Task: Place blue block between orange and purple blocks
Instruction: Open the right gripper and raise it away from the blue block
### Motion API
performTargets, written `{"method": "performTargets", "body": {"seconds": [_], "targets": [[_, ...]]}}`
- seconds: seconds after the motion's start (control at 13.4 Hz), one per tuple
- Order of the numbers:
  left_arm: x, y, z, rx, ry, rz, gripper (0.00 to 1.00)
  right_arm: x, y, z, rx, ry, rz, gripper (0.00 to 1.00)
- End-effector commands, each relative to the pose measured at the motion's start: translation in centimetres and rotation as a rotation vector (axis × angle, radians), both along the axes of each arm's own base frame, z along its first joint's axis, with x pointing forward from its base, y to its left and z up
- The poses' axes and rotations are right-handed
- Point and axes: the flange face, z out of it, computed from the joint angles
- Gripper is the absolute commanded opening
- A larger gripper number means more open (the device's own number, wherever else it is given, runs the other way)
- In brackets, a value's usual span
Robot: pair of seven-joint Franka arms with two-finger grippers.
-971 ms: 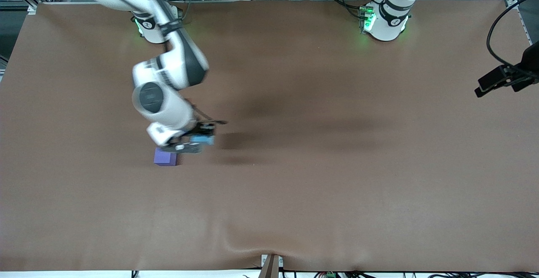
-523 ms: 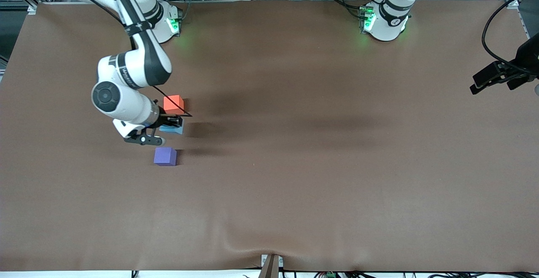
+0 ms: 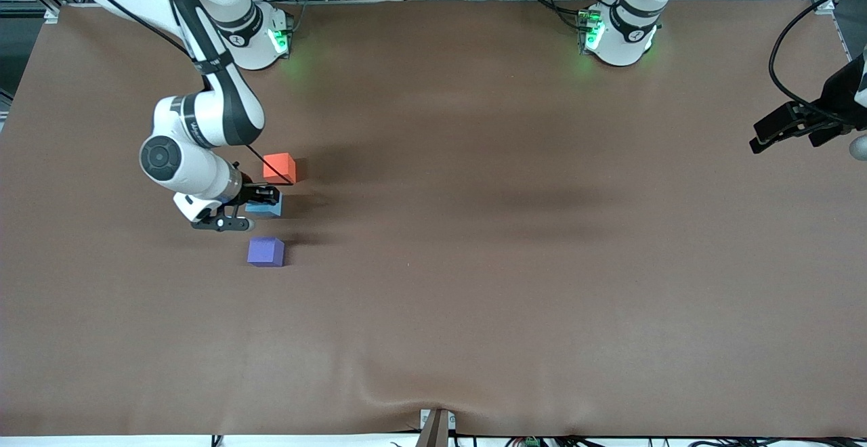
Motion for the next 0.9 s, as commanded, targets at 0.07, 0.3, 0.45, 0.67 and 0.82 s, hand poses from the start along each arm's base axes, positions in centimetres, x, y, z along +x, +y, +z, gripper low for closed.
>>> {"method": "performTargets", "body": {"seconds": [0.07,0.3,0.45,0.67,0.82], "targets": [[0.0,-0.1,-0.1,-0.009,-0.013,-0.014,1.0,0.1,0.3,-3.0,-0.013,-0.033,0.019,0.12],[-0.1,-0.1,-0.1,-0.009,-0.013,-0.014,1.0,0.1,0.3,-3.7,-0.016,-0.034,0.019,0.2],[-0.1,-0.2,0.0,-0.009,-0.017,-0.017,1.0,0.1,0.4,-3.8,-0.017,-0.031,0.02,0.92],[-0.2,-0.1,0.2,-0.009,-0.022,-0.016,1.0,0.5,0.5,-0.7,-0.003,-0.053,0.02,1.0],[-0.2,-0.1,0.2,-0.009,-0.023,-0.016,1.0,1.5,0.3,4.5,0.017,-0.074,0.012,1.0]]}}
